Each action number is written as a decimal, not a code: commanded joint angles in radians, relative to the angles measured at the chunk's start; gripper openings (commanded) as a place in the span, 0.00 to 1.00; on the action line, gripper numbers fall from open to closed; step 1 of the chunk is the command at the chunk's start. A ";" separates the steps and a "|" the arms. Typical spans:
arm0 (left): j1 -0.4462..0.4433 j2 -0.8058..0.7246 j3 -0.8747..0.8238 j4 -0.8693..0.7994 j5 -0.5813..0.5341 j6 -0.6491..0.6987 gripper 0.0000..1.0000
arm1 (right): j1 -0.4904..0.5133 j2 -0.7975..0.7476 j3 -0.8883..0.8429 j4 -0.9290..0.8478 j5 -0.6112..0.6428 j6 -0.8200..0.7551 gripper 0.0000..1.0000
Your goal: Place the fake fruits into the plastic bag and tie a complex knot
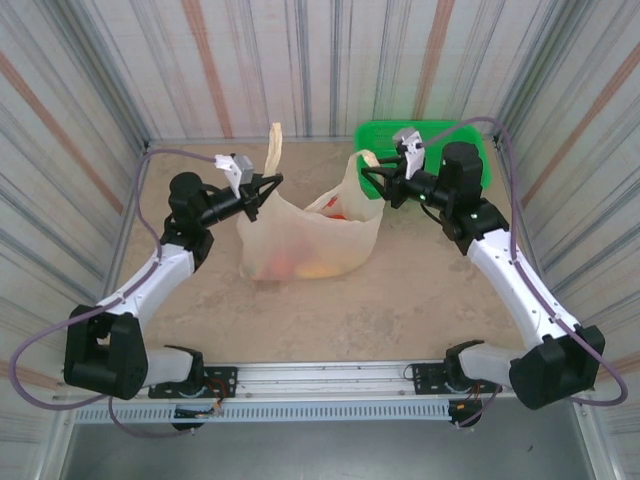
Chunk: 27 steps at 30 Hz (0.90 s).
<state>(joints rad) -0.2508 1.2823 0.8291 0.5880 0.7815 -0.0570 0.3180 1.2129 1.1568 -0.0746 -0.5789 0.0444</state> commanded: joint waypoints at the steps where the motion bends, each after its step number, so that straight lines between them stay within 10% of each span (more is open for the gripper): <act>1: -0.013 -0.035 -0.009 0.013 -0.007 0.011 0.00 | -0.006 -0.025 0.037 -0.009 -0.040 0.026 0.14; 5: -0.028 -0.047 -0.005 0.012 -0.008 0.008 0.00 | 0.005 -0.049 0.081 -0.034 -0.027 0.051 0.00; 16: -0.049 -0.111 -0.027 0.036 -0.028 0.015 0.00 | 0.230 -0.086 0.227 -0.228 0.265 -0.042 0.00; 27: -0.053 -0.074 -0.027 0.045 -0.042 -0.003 0.00 | 0.259 -0.039 0.125 -0.159 0.249 -0.038 0.00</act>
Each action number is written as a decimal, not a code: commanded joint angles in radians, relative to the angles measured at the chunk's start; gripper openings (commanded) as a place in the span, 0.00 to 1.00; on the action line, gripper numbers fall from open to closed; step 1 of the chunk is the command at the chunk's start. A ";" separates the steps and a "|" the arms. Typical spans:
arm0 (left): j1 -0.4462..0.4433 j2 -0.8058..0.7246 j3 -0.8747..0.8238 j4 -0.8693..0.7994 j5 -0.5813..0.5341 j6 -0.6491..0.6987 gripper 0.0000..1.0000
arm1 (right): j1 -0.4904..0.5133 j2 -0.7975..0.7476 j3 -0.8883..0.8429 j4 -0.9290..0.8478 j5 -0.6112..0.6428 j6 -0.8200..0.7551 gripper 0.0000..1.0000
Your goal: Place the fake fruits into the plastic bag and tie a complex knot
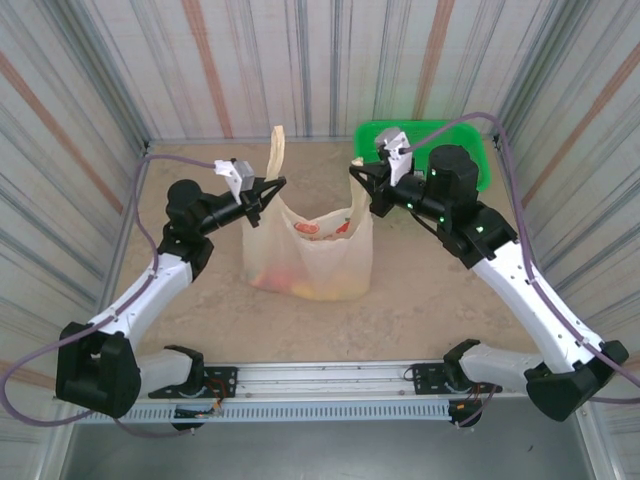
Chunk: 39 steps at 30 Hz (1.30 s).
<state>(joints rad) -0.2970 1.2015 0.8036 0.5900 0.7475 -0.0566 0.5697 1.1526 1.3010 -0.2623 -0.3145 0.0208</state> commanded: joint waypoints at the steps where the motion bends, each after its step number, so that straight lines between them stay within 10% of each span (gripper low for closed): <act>1: -0.008 0.011 -0.004 0.044 -0.009 -0.004 0.00 | 0.006 0.028 -0.027 0.039 -0.036 -0.017 0.00; 4: -0.013 0.017 -0.004 0.038 -0.014 0.004 0.00 | 0.000 0.035 -0.026 0.039 -0.079 -0.039 0.09; 9: -0.013 0.020 -0.007 0.031 -0.023 0.016 0.00 | -0.056 -0.023 -0.034 0.023 -0.183 -0.078 0.57; 12: -0.013 0.018 -0.012 0.030 -0.028 0.023 0.00 | -0.114 -0.093 -0.069 0.033 -0.291 -0.083 0.70; 29: -0.011 0.016 -0.021 0.034 -0.041 0.028 0.00 | -0.161 -0.276 -0.228 0.071 -0.587 0.005 0.82; 35: -0.010 0.017 -0.020 0.034 -0.041 0.028 0.00 | -0.176 -0.328 -0.266 0.106 -0.344 -0.089 0.91; 39: -0.010 0.023 -0.017 0.039 -0.035 0.022 0.00 | -0.210 -0.236 -0.222 0.133 -0.396 -0.087 0.95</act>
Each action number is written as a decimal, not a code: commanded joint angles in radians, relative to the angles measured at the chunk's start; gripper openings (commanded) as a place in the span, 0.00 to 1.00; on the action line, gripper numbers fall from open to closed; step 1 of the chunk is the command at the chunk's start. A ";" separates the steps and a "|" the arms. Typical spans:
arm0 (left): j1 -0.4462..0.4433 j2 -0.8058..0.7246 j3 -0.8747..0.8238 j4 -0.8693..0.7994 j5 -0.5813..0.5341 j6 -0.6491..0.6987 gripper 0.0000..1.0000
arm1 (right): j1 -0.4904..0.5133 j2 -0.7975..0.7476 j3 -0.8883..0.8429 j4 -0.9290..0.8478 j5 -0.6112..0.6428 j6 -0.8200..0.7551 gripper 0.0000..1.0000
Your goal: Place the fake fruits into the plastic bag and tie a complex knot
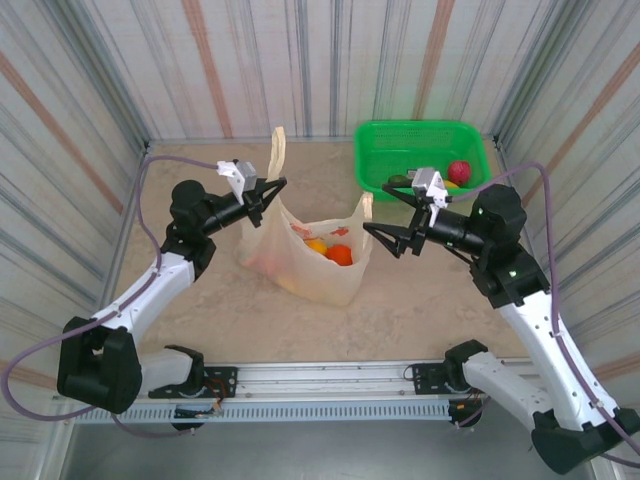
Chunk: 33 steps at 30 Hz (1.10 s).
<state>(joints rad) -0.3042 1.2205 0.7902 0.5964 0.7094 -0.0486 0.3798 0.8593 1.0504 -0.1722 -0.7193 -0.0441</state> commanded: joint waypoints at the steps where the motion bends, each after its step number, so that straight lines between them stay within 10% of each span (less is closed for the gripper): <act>1: -0.003 0.004 -0.003 0.032 0.005 0.015 0.00 | -0.027 0.082 0.036 0.060 -0.017 -0.013 0.96; 9: -0.003 -0.009 -0.005 0.019 0.007 0.027 0.00 | -0.039 0.296 0.089 0.214 -0.346 0.137 0.95; 33: -0.003 0.006 -0.003 0.046 0.049 0.009 0.00 | 0.047 0.231 -0.308 0.620 -0.221 0.239 0.93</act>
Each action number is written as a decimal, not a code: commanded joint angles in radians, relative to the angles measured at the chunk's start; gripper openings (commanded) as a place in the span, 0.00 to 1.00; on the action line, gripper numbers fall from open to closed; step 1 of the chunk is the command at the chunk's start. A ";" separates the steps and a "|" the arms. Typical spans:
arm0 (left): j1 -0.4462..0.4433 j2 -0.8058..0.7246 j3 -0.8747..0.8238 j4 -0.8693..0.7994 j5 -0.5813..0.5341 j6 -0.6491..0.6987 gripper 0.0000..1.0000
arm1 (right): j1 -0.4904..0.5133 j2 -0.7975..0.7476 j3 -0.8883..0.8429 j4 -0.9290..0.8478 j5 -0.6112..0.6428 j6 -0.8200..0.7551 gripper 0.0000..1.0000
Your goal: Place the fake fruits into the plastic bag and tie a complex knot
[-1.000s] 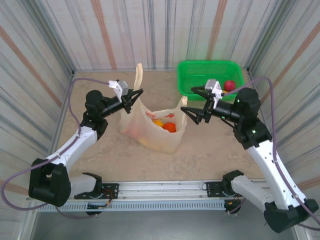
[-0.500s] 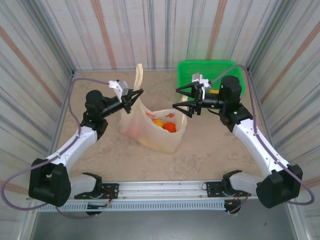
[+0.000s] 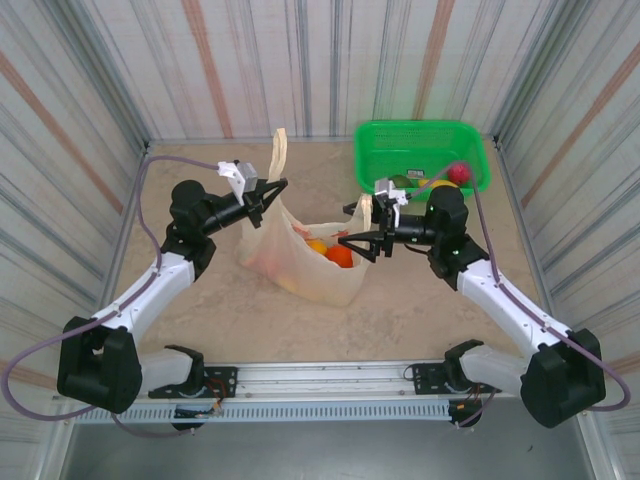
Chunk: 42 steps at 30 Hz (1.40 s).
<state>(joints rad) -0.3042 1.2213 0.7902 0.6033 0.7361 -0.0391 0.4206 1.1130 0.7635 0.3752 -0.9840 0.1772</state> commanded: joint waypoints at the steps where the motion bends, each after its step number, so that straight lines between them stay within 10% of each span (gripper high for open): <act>1: -0.003 0.005 -0.003 0.040 0.023 -0.001 0.00 | 0.006 -0.021 -0.027 0.074 0.050 0.016 0.92; 11: -0.003 0.016 -0.002 0.056 0.031 -0.015 0.00 | 0.021 0.074 -0.007 0.177 0.134 0.046 0.74; 20: -0.006 0.009 -0.002 0.061 0.032 -0.016 0.00 | 0.043 0.112 0.044 0.080 0.179 0.019 0.00; 30: -0.036 0.012 0.027 0.024 0.109 -0.003 0.00 | 0.030 0.224 0.484 -0.783 0.256 -0.405 0.00; 42: -0.088 0.010 0.041 -0.007 0.204 0.031 0.00 | 0.091 0.362 0.630 -1.033 0.291 -0.655 0.00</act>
<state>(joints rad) -0.3893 1.2343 0.7967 0.6022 0.9241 -0.0269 0.4774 1.4525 1.3582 -0.5369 -0.7315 -0.3634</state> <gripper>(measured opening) 0.043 0.045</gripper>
